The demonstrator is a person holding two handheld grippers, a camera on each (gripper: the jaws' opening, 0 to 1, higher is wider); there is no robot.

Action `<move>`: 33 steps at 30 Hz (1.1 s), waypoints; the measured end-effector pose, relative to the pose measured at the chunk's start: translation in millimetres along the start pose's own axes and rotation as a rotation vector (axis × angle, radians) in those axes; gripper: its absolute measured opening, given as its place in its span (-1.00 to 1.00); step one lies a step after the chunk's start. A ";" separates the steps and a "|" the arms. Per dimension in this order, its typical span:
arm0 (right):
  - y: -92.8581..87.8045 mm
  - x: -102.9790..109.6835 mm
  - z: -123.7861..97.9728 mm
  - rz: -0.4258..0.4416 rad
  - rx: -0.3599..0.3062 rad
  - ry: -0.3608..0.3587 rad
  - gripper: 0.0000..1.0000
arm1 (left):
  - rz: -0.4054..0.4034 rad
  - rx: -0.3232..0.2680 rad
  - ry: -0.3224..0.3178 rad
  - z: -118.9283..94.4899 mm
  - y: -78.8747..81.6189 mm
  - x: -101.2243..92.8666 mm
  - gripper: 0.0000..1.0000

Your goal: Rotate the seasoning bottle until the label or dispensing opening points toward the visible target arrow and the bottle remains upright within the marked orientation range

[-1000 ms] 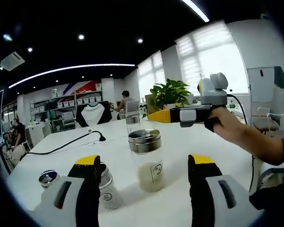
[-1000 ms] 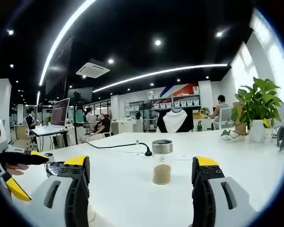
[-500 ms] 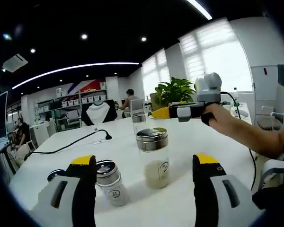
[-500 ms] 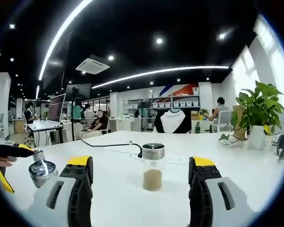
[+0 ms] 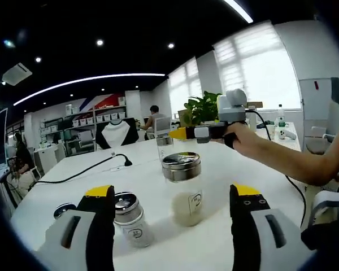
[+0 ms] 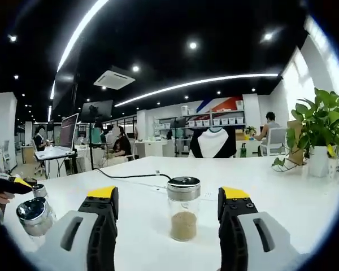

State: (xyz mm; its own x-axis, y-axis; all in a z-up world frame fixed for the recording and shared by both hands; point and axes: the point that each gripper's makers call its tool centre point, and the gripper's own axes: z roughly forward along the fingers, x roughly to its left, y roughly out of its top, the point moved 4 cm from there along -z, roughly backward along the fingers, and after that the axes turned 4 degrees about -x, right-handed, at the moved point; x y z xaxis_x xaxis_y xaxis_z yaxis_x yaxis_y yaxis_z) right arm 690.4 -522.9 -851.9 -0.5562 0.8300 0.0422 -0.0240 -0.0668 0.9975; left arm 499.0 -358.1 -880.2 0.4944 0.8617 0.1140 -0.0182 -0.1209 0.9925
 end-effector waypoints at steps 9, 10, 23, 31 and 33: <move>-12.3 -9.3 19.4 -0.025 0.034 -0.012 0.36 | -0.003 0.012 -0.001 0.4 -2.6 2.2 0.75; -13.2 -9.6 21.5 -0.030 0.035 -0.010 0.34 | -0.004 0.012 0.000 0.9 -2.7 2.5 0.75; -27.4 -11.9 46.7 -0.038 0.036 -0.011 0.08 | -0.012 -0.009 -0.011 6.2 0.1 6.9 0.73; -34.5 -17.1 54.4 -0.028 0.053 -0.020 0.06 | -0.019 -0.002 -0.011 8.5 -2.9 12.3 0.71; -37.7 -24.2 63.3 -0.044 0.072 -0.034 0.01 | -0.019 0.001 -0.013 9.4 -4.7 12.3 0.71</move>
State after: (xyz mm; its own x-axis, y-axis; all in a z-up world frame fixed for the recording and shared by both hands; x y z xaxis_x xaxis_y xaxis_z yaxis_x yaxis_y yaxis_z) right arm 757.4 -505.5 -887.0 -0.5271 0.8498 -0.0007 0.0131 0.0090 0.9999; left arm 513.4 -351.6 -883.9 0.5057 0.8576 0.0942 -0.0076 -0.1047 0.9945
